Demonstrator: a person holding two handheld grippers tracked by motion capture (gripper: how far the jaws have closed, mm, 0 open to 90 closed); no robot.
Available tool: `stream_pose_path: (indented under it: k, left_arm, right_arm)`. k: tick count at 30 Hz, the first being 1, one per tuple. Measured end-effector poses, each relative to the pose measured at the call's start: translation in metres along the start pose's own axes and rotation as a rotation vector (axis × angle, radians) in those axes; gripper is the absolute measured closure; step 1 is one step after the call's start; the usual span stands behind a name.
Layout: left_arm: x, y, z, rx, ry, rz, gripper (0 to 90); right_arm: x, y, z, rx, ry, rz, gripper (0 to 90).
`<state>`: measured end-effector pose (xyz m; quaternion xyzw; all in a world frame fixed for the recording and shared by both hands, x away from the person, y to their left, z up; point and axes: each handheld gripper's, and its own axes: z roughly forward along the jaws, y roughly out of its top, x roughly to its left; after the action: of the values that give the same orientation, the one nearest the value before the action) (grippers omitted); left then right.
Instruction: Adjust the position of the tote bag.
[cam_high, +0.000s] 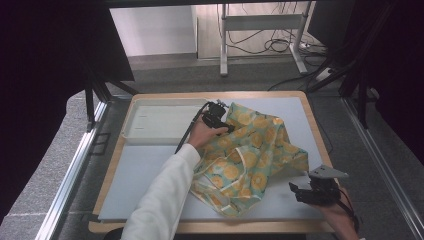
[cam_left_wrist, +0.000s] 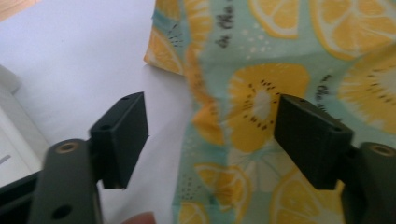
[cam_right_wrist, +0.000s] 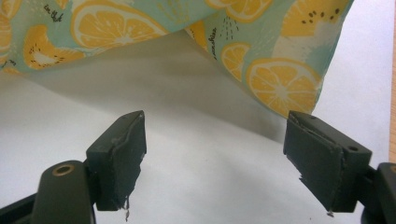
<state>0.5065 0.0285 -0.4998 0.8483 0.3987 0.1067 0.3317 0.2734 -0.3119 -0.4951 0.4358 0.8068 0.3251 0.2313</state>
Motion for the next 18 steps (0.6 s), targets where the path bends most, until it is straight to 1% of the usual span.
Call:
stream_pose_path:
  k: [1,2,3,4,5,6,8,10,12,13,14,18]
  left_arm:
    - [0.0018,-0.002,0.0026,-0.009,-0.003,-0.005,41.0]
    - [0.0018,-0.002,0.0026,-0.009,-0.003,-0.005,46.5]
    - [0.0021,-0.0029,0.0032,-0.016,-0.008,-0.007,46.5]
    - [0.002,-0.0036,0.0035,-0.02,-0.011,-0.004,56.6]
    - [0.0013,-0.0041,0.0037,-0.029,-0.015,-0.001,56.6]
    - [0.0009,-0.0043,0.0035,-0.031,-0.016,0.005,66.3]
    - [0.0,-0.0044,0.0037,-0.037,-0.016,0.002,73.2]
    - [0.0,-0.0045,0.0031,-0.044,-0.024,-0.001,77.2]
    - [-0.0002,-0.0052,0.0025,-0.049,-0.029,0.004,78.1]
    - [-0.0004,-0.0062,0.0014,-0.063,-0.031,0.002,80.9]
    - [0.0004,-0.0065,-0.0003,-0.062,-0.034,0.009,82.5]
    - [-0.0001,-0.007,-0.0041,-0.078,-0.04,0.01,85.7]
  right_arm:
    - [0.0001,0.0001,0.0001,0.0,0.001,-0.002,21.3]
    - [0.0001,0.0,0.0002,0.001,0.001,-0.004,21.3]
    - [0.0001,0.0,0.0002,0.001,0.001,-0.004,21.3]
    - [0.0002,-0.0002,0.0009,0.003,0.0,-0.006,21.3]
    - [0.0002,-0.0002,0.0009,0.003,0.0,-0.006,21.3]
    - [0.0003,-0.0003,0.0014,0.005,-0.001,-0.007,21.3]
    - [0.0004,-0.0003,0.0015,0.006,-0.001,-0.007,21.3]
    - [0.0009,-0.0003,0.0016,0.007,-0.002,-0.006,21.3]
    - [0.0012,-0.0004,0.0017,0.007,-0.003,-0.009,21.3]
    - [0.0011,-0.0006,0.0021,0.008,-0.005,-0.011,21.3]
    - [0.0009,-0.0008,0.0023,0.009,-0.005,-0.011,21.3]
    - [0.0,-0.0013,0.0027,0.011,-0.008,-0.009,21.3]
